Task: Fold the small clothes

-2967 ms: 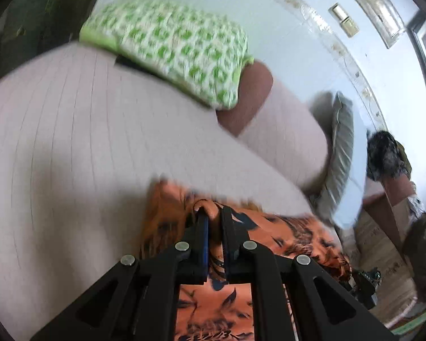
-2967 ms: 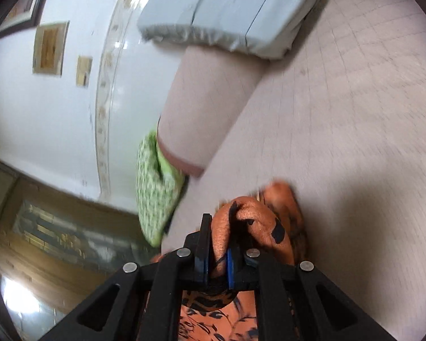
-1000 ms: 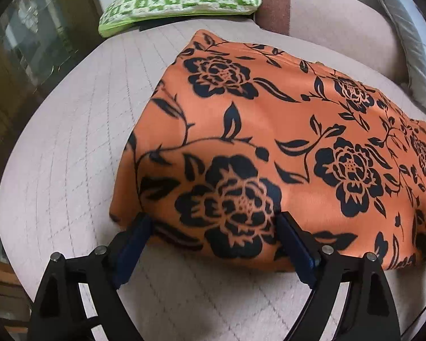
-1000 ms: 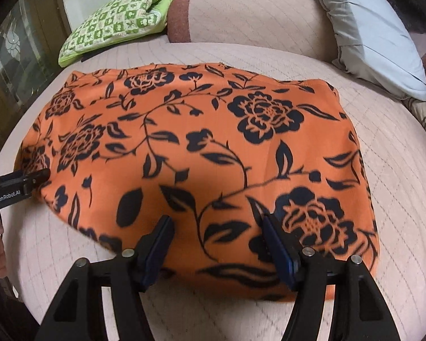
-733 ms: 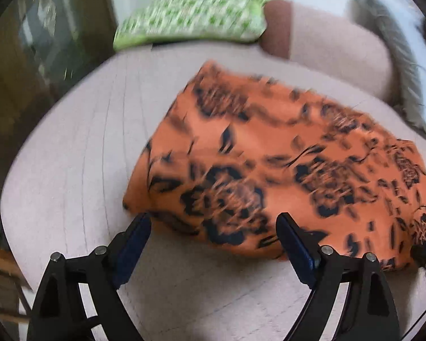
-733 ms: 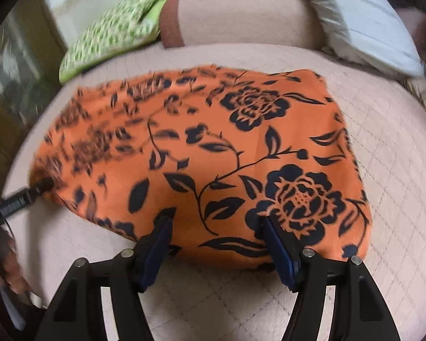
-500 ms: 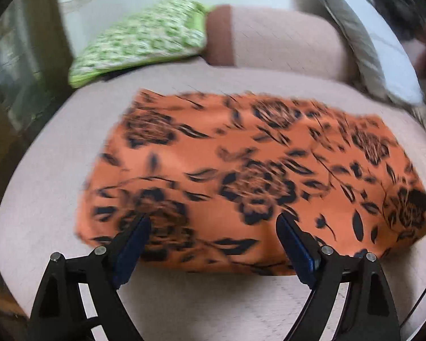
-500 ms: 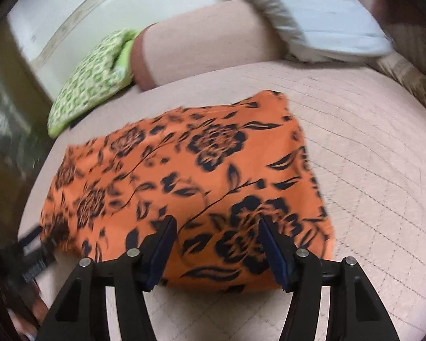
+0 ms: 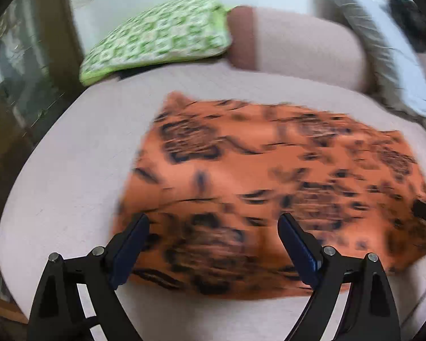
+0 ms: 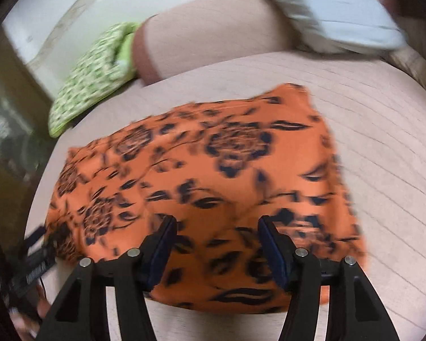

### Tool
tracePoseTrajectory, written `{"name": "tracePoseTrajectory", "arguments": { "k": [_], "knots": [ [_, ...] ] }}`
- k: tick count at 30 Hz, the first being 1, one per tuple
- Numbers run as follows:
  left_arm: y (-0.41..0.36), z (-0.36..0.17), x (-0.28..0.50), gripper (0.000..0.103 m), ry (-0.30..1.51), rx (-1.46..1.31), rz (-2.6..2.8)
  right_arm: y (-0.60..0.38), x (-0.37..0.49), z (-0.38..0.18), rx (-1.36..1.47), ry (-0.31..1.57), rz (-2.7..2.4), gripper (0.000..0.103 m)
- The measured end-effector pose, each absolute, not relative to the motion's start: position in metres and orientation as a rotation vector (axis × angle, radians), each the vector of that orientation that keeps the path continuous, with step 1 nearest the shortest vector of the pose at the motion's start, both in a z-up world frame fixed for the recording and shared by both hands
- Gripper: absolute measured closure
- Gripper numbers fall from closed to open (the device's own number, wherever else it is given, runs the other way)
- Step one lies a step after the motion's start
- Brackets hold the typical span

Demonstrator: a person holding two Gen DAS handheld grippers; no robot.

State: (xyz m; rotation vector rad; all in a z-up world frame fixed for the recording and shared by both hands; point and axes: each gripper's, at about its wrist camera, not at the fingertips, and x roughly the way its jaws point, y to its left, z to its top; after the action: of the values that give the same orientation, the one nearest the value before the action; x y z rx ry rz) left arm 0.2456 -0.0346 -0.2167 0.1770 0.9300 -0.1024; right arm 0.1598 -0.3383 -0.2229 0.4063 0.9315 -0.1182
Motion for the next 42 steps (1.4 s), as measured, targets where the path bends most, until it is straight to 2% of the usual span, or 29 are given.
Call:
{"name": "tracePoseTrajectory", "arguments": {
  "k": [2, 5, 9, 13, 16, 21, 27, 42],
  "knots": [
    [-0.013, -0.236, 0.269, 0.008, 1.029, 0.154, -0.035, -0.327, 0.167, -0.235, 0.391, 0.982, -0.090, 0.041],
    [0.014, -0.246, 0.280, 0.003, 1.113, -0.056, -0.043, -0.312, 0.175, -0.248, 0.324, 1.027, -0.108, 0.038],
    [0.006, -0.237, 0.272, 0.003, 1.079, -0.004, -0.017, -0.307, 0.178, -0.248, 0.292, 1.029, -0.116, 0.037],
    [-0.017, -0.212, 0.258, 0.003, 0.918, 0.115, -0.020, -0.314, 0.173, -0.244, 0.338, 1.000, -0.112, 0.038],
    [-0.028, -0.202, 0.254, 0.003, 0.870, 0.153, -0.027, -0.323, 0.167, -0.236, 0.348, 0.968, -0.152, 0.038],
    [-0.038, -0.209, 0.258, 0.003, 0.905, 0.159, -0.050, -0.327, 0.172, -0.245, 0.274, 0.983, -0.215, 0.038],
    [-0.048, -0.238, 0.271, 0.003, 0.985, 0.221, -0.040, -0.317, 0.174, -0.250, 0.168, 0.979, -0.213, 0.033],
    [-0.060, -0.248, 0.261, 0.000, 0.911, 0.262, -0.009, -0.309, 0.186, -0.253, 0.096, 1.005, -0.186, 0.024]
  ]
}}
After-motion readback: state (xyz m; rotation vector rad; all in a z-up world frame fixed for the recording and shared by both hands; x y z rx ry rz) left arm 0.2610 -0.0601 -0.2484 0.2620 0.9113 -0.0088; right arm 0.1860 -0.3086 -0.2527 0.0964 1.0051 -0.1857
